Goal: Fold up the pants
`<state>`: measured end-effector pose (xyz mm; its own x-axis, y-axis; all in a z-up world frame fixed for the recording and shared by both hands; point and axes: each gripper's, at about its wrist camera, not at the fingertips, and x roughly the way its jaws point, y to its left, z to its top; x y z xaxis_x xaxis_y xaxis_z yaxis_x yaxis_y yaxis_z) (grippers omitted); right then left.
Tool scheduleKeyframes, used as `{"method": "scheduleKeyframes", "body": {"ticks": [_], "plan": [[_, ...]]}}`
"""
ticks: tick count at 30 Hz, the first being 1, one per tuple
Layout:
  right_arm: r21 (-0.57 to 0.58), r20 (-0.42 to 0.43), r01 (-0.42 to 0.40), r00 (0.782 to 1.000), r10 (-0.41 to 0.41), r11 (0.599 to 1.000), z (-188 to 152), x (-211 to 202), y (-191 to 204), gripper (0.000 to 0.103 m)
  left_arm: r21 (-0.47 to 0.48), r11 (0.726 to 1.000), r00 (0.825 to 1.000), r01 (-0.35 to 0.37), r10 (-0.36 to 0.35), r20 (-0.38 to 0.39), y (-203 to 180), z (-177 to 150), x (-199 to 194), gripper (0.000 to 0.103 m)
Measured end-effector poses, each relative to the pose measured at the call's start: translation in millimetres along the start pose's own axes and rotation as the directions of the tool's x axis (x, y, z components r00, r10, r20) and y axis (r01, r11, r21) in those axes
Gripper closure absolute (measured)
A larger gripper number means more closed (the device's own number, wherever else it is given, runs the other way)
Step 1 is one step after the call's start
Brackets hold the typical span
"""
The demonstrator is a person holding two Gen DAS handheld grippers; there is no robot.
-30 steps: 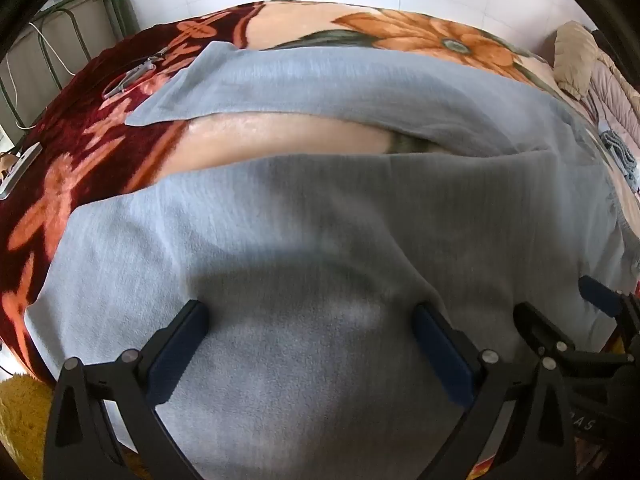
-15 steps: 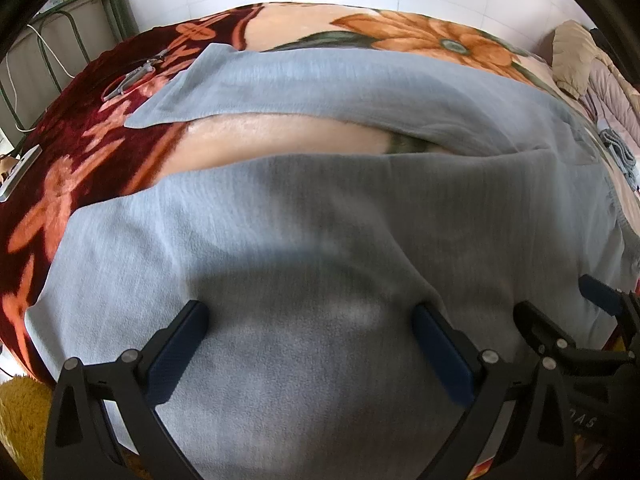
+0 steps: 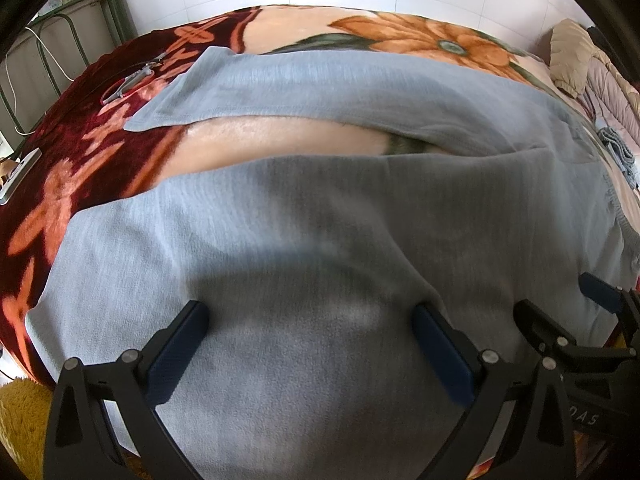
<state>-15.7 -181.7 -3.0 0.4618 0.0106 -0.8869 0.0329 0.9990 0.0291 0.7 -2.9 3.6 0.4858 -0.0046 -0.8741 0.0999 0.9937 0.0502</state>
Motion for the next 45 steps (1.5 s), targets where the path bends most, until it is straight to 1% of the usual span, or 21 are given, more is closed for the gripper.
{"method": "scheduleKeyframes", "body": {"ticks": [13,16,18,19,21,23,26,27,30,34,40,45], "plan": [[0.002,0.015,-0.001,1.0,0.001,1.0,-0.9,-0.5,0.3,0.0,0.0,1.0,1.0,0.002,-0.002,0.004,0.4,-0.9,-0.7,0.0],[0.002,-0.005,-0.023,1.0,0.023,1.0,3.4,-3.8,-2.5,0.0,0.01,1.0,1.0,0.008,-0.008,0.0,0.1,1.9,-3.3,0.0],[0.004,-0.036,-0.053,0.998,0.053,0.999,9.6,-6.7,-8.8,0.002,0.009,1.0,1.0,0.023,-0.023,-0.017,2.3,5.9,-6.0,0.0],[0.006,-0.037,-0.058,0.998,0.058,0.998,10.8,-8.3,-11.3,0.003,0.004,1.0,0.999,0.028,-0.028,-0.021,4.6,8.3,-7.9,0.0],[0.021,-0.027,-0.058,0.998,0.058,0.998,17.1,-15.3,-22.8,0.004,-0.014,0.999,0.999,0.032,-0.033,-0.037,11.1,15.5,-12.2,0.0],[0.03,-0.005,-0.051,0.999,0.051,0.998,25.6,-22.2,-36.9,0.004,-0.038,0.998,0.998,0.048,-0.049,-0.025,21.1,21.6,-18.0,0.0],[0.045,0.019,-0.024,1.0,0.023,0.999,40.5,-28.4,-56.8,0.004,-0.072,0.996,0.999,0.044,-0.044,-0.005,40.7,37.4,-24.6,0.0],[0.06,0.029,-0.009,1.0,0.008,0.998,50.0,-29.7,-69.3,0.004,-0.078,0.996,0.999,0.039,-0.039,0.002,48.4,44.6,-25.6,0.0],[0.092,0.04,0.033,0.999,-0.037,0.995,70.9,-29.0,-95.6,0.004,-0.102,0.995,1.0,0.002,0.0,0.018,73.0,66.6,-24.2,0.0],[0.113,0.036,0.091,0.995,-0.095,0.989,97.9,-19.8,-125.4,0.004,-0.138,0.99,0.999,-0.02,0.026,0.035,107.8,99.6,-17.5,0.0],[0.173,0.029,0.153,0.987,-0.16,0.973,136.2,-6.2,-168.7,0.004,-0.169,0.984,0.997,-0.06,0.067,0.037,149.4,147.4,11.2,0.0],[0.222,0.014,0.205,0.977,-0.213,0.953,163.7,12.4,-198.9,0.004,-0.207,0.975,0.996,-0.08,0.086,0.022,176.8,183.8,47.1,0.001]]}}
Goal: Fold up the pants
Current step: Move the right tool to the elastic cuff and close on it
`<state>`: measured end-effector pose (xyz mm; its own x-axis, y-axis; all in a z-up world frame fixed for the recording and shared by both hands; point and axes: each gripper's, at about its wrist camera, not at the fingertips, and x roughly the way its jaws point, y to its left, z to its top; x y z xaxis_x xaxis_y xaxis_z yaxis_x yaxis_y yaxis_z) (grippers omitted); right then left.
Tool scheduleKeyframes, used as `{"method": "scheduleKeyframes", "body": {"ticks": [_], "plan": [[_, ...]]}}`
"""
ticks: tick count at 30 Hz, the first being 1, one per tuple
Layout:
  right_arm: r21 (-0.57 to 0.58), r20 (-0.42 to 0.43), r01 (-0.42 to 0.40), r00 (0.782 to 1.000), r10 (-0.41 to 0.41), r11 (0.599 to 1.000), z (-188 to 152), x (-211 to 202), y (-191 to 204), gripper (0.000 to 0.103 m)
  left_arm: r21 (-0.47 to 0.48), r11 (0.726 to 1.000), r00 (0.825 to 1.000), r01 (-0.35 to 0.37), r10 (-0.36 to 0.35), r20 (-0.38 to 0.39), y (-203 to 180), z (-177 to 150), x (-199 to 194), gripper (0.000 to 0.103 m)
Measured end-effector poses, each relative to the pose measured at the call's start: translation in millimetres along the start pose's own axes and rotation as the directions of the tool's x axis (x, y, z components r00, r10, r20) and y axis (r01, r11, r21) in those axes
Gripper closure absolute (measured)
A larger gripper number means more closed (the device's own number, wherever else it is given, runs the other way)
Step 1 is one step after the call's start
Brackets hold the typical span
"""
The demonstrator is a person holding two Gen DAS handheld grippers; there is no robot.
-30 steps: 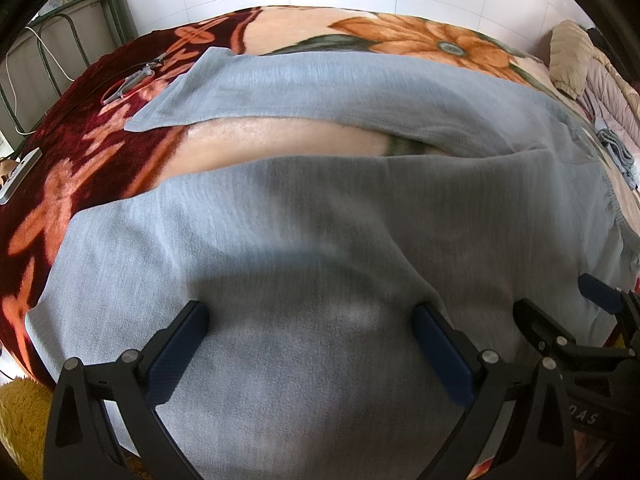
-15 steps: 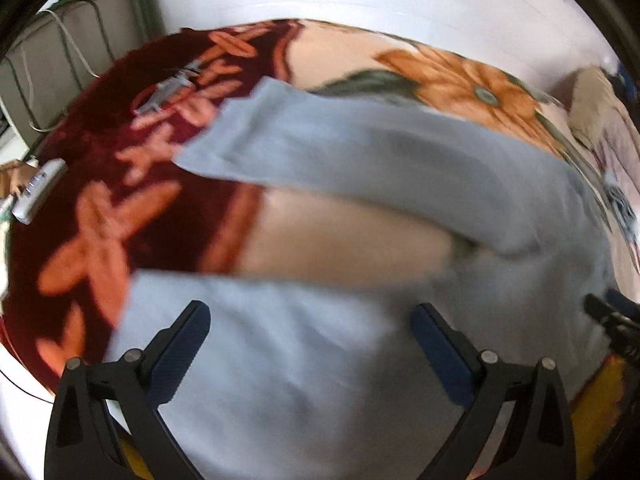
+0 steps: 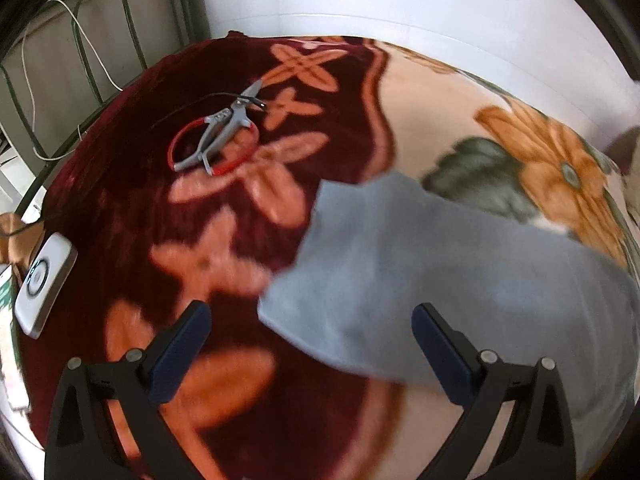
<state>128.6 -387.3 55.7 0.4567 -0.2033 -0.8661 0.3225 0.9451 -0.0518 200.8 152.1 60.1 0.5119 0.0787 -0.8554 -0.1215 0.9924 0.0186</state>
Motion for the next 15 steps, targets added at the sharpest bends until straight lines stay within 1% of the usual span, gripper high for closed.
{"method": "scheduleKeyframes", "body": {"ticks": [4,9,12,15], "plan": [[0.006,-0.007,0.019,1.0,-0.019,1.0,11.9,15.4,-5.1,0.004,-0.022,1.0,1.0,0.0,0.0,-0.006,5.0,20.9,22.1,0.002],[-0.016,-0.023,0.043,0.999,-0.044,0.999,17.7,31.5,-2.4,0.005,-0.03,1.0,1.0,-0.011,0.01,-0.002,5.0,42.5,44.6,0.005],[-0.03,-0.021,0.051,0.998,-0.051,0.998,19.5,37.3,-0.6,0.005,-0.03,0.999,1.0,-0.014,0.014,-0.007,2.9,49.5,56.5,0.009],[-0.028,-0.015,0.042,0.999,-0.043,0.999,20.5,40.9,-0.9,0.005,-0.034,0.999,1.0,-0.01,0.009,-0.021,0.1,50.6,67.9,0.014]]}}
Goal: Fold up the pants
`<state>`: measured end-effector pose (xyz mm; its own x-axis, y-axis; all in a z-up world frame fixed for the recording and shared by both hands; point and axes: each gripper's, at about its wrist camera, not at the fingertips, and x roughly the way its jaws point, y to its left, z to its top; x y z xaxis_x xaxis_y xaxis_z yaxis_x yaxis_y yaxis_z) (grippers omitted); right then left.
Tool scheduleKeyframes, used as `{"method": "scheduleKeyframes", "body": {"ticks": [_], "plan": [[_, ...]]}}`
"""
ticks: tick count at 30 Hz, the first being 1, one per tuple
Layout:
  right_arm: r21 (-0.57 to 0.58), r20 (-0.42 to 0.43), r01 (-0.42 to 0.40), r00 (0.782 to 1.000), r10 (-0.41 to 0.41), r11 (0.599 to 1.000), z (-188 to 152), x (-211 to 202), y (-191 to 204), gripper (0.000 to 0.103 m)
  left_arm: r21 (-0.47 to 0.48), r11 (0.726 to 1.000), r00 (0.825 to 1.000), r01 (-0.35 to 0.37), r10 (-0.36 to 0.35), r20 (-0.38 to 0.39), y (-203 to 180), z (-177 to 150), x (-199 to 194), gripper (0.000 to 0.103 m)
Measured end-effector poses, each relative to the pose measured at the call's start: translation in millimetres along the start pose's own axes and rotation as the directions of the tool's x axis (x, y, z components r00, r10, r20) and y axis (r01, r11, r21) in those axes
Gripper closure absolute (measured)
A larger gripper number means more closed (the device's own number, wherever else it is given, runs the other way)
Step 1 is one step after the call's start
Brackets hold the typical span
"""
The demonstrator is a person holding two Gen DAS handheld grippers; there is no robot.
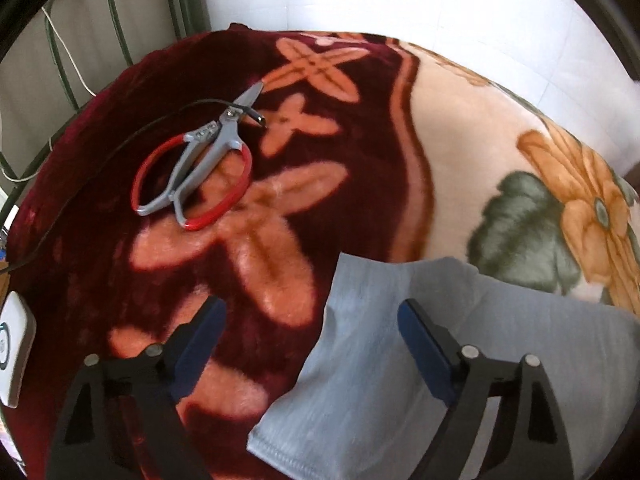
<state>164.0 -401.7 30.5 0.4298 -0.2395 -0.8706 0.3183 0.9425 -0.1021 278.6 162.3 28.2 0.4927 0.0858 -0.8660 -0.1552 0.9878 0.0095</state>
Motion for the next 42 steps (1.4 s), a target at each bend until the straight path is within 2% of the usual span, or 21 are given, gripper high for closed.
{"method": "scheduleKeyframes", "body": {"ticks": [5,11,13,15,16,18,19,20,21,22,23,24,28,32,38,40,42], "plan": [[0.007,-0.012,0.011,1.0,-0.01,1.0,2.4,10.1,-3.8,0.005,-0.03,0.999,0.998,0.043,-0.044,-0.044,-4.8,-8.3,19.9,0.018],[0.041,-0.012,-0.004,1.0,0.005,0.999,5.6,20.5,-7.6,0.005,-0.079,0.996,0.999,0.04,-0.042,-0.027,-9.3,-13.0,26.6,0.018],[0.044,-0.005,-0.01,1.0,0.01,0.999,8.7,22.8,-6.4,0.005,-0.084,0.995,0.998,0.054,-0.056,-0.024,-9.4,-11.4,26.1,0.021],[0.043,0.001,-0.02,1.0,0.02,0.999,11.8,24.8,-4.6,0.005,-0.07,0.995,0.997,0.073,-0.074,-0.014,-11.4,-12.0,23.9,0.03],[0.042,0.005,-0.026,1.0,0.026,0.999,13.6,26.1,-2.9,0.005,-0.061,0.995,0.997,0.082,-0.082,-0.01,-12.2,-12.1,22.9,0.038],[0.034,0.01,-0.041,0.999,0.041,0.999,15.7,27.5,0.9,0.012,-0.035,0.994,0.995,0.101,-0.101,0.005,-15.6,-13.1,19.3,0.054],[0.024,0.013,-0.052,0.999,0.052,0.998,15.7,27.9,3.9,0.022,-0.026,0.993,0.994,0.112,-0.112,0.013,-16.7,-13.6,17.4,0.07],[0.014,0.017,-0.061,0.998,0.061,0.998,16.0,27.3,6.3,0.038,-0.021,0.991,0.991,0.13,-0.13,0.017,-17.5,-14.4,15.4,0.083],[-0.01,0.025,-0.078,0.997,0.078,0.997,16.3,25.0,11.3,0.043,-0.025,0.989,0.989,0.148,-0.147,0.021,-17.4,-15.2,13.3,0.088],[-0.027,0.031,-0.075,0.997,0.076,0.997,16.5,22.9,15.3,0.057,-0.032,0.987,0.987,0.158,-0.157,0.026,-16.8,-14.9,11.5,0.093],[-0.046,0.05,-0.065,0.996,0.068,0.997,16.2,18.7,19.1,0.072,-0.04,0.985,0.986,0.166,-0.164,0.036,-15.4,-15.8,8.1,0.094],[-0.068,0.08,-0.059,0.995,0.064,0.996,15.9,12.2,23.7,0.076,-0.047,0.985,0.985,0.164,-0.162,0.053,-13.3,-17.4,3.2,0.095],[-0.091,0.178,-0.03,0.983,0.046,0.995,19.7,-11.2,32.7,0.078,-0.078,0.988,0.983,0.131,-0.12,0.138,3.9,-20.0,-19.0,0.095],[-0.038,0.221,-0.056,0.973,0.063,0.998,34.3,-19.7,29.2,0.078,-0.117,0.982,0.977,0.151,-0.13,0.17,23.0,-15.0,-29.0,0.095],[-0.034,0.191,-0.032,0.981,0.038,0.999,48.4,7.1,38.6,0.078,-0.095,0.988,0.979,0.126,-0.108,0.172,20.0,-6.9,-10.7,0.095],[-0.026,0.16,-0.024,0.987,0.028,0.999,46.5,21.9,39.6,0.078,-0.103,0.988,0.983,0.112,-0.096,0.154,19.7,-7.1,0.1,0.095],[-0.033,0.101,0.005,0.995,-0.001,0.999,41.9,43.5,42.2,0.073,-0.108,0.99,0.99,0.087,-0.073,0.121,19.5,-10.3,14.8,0.093]]}}
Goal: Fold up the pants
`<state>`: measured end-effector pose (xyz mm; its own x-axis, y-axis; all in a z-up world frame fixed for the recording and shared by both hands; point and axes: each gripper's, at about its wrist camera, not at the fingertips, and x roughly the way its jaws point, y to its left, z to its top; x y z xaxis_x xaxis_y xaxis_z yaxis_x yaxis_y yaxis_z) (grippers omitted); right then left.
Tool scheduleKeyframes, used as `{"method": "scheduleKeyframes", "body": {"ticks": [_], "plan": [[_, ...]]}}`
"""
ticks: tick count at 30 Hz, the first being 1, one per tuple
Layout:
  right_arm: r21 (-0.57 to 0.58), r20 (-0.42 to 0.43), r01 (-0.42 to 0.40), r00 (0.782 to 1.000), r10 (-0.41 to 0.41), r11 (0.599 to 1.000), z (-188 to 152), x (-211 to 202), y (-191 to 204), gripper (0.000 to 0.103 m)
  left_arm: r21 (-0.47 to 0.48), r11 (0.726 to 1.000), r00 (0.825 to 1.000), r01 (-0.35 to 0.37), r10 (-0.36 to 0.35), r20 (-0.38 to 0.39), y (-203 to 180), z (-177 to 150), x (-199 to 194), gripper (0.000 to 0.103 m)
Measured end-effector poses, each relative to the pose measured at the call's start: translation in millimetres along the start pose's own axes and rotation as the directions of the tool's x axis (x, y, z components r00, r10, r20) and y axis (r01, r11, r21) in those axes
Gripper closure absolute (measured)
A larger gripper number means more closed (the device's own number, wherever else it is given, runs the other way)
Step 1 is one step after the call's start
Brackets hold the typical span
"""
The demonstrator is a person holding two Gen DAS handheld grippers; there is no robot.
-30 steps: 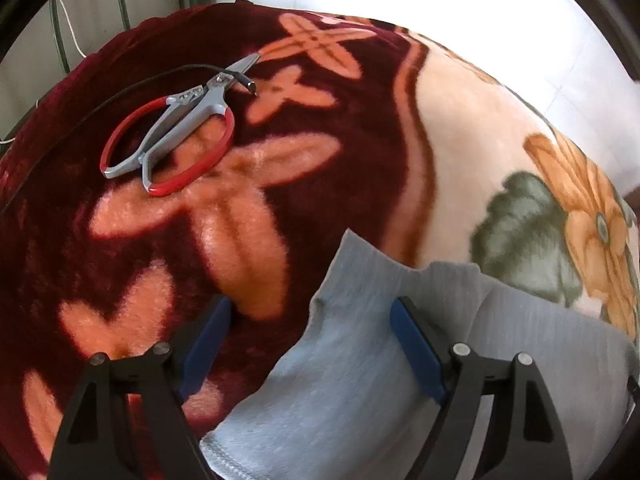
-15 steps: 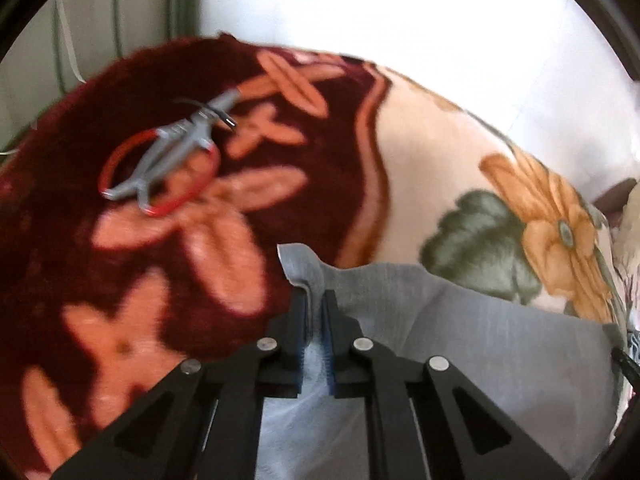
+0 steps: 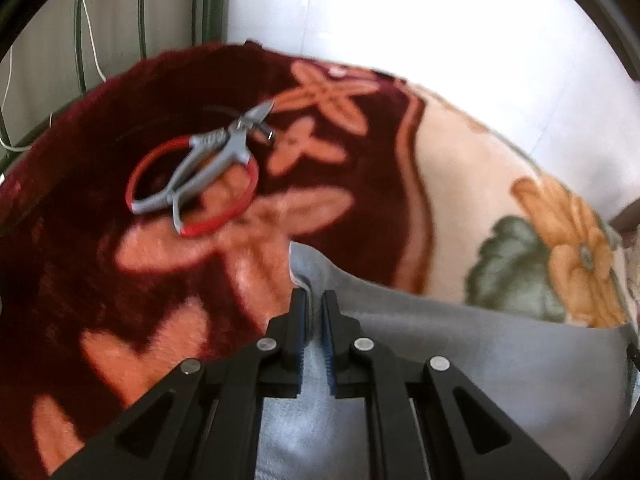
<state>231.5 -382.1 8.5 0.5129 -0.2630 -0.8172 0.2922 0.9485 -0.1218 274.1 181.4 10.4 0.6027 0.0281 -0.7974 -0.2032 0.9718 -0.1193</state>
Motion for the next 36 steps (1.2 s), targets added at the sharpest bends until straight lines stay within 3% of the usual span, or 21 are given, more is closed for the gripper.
{"method": "scheduleKeyframes", "body": {"ticks": [5,6,8,13,20,26,36], "plan": [[0.011,-0.021,0.001,1.0,0.0,1.0,0.5,2.7,-6.3,0.056,-0.006,1.0,0.999,0.023,-0.023,-0.044,7.4,0.6,3.9,0.079],[0.021,-0.028,-0.009,1.0,0.01,1.0,1.4,0.8,-10.4,0.055,0.013,1.0,0.998,0.018,-0.017,-0.06,7.5,2.9,2.6,0.074],[0.05,-0.034,-0.029,0.999,0.031,0.998,3.5,-6.3,-19.7,0.054,0.033,0.999,0.997,-0.016,0.018,-0.076,8.0,5.7,-4.5,0.052],[0.1,-0.009,-0.08,0.997,0.082,0.992,-4.6,-41.7,-39.0,0.052,0.043,0.999,0.998,0.009,-0.007,-0.062,15.8,-1.2,-44.0,0.039],[0.106,-0.011,-0.089,0.996,0.091,0.99,-33.8,-92.9,-67.0,0.047,0.046,0.999,0.998,0.023,-0.02,-0.065,22.7,-29.7,-102.2,0.029],[0.129,-0.051,-0.121,0.99,0.129,0.984,-77.4,-128.7,-86.6,0.044,0.046,0.998,0.995,0.04,-0.036,-0.089,16.3,-68.2,-145.3,0.026],[0.21,-0.142,-0.121,0.978,0.153,0.97,-148.9,-141.2,-118.8,0.044,0.109,0.984,0.981,0.139,-0.122,-0.154,-28.6,-141.7,-189.4,0.026]]}}
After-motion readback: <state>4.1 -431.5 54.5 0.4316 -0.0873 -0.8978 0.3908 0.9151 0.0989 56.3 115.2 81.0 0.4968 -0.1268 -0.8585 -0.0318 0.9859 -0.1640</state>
